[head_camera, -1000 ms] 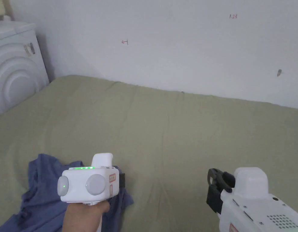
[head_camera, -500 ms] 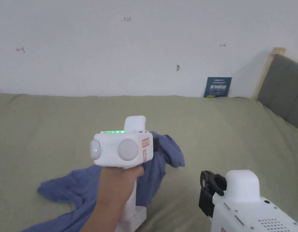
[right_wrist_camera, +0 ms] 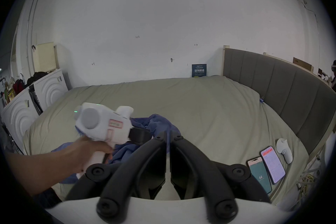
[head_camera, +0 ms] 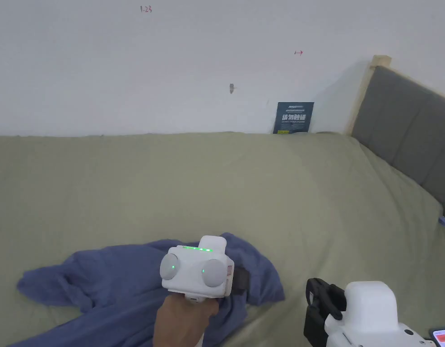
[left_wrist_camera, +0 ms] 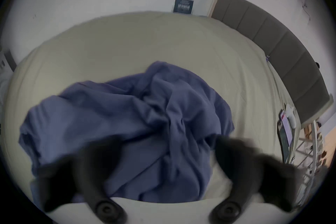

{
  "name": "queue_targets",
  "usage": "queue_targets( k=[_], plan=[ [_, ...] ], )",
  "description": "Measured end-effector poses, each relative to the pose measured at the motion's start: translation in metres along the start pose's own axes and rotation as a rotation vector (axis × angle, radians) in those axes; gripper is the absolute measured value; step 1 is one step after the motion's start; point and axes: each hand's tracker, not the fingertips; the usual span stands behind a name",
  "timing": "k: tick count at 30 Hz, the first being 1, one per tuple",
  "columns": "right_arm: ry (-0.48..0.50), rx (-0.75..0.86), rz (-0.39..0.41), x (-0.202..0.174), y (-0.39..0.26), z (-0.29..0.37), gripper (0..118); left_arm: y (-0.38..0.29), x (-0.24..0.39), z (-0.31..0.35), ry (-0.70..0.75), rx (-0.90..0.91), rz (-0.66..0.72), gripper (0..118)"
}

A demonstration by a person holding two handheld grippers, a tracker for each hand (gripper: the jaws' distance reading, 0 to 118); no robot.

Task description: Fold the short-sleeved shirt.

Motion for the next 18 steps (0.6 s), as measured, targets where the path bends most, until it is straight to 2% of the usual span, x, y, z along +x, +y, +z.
queue_targets(
  k=[2, 6, 8, 11, 12, 13, 15, 18],
  plan=[
    [0.019, 0.003, 0.003, -0.010, -0.001, 0.007, 5, -0.020, -0.012, 0.060, 0.008, 0.141, -0.039, 115],
    [0.097, -0.004, -0.002, -0.042, -0.011, 0.025, 5, -0.099, -0.048, 0.170, 0.013, 0.214, 0.021, 117],
    [0.133, -0.006, 0.016, -0.064, -0.020, 0.036, 5, -0.146, -0.067, 0.212, 0.004, 0.231, 0.033, 117],
    [0.182, -0.020, 0.040, -0.095, -0.035, 0.051, 5, -0.216, -0.094, 0.255, 0.073, 0.165, 0.083, 113],
    [0.206, -0.033, 0.045, -0.105, -0.041, 0.055, 5, -0.237, -0.103, 0.265, 0.068, 0.151, 0.105, 104],
    [0.215, -0.044, 0.052, -0.114, -0.045, 0.057, 5, -0.252, -0.105, 0.271, 0.065, 0.151, 0.125, 73],
    [0.233, -0.061, 0.063, -0.131, -0.054, 0.061, 5, -0.276, -0.119, 0.277, 0.103, 0.142, 0.163, 0],
    [0.258, -0.087, 0.075, -0.149, -0.060, 0.063, 5, -0.291, -0.154, 0.283, 0.066, 0.100, 0.256, 0]
  ],
)
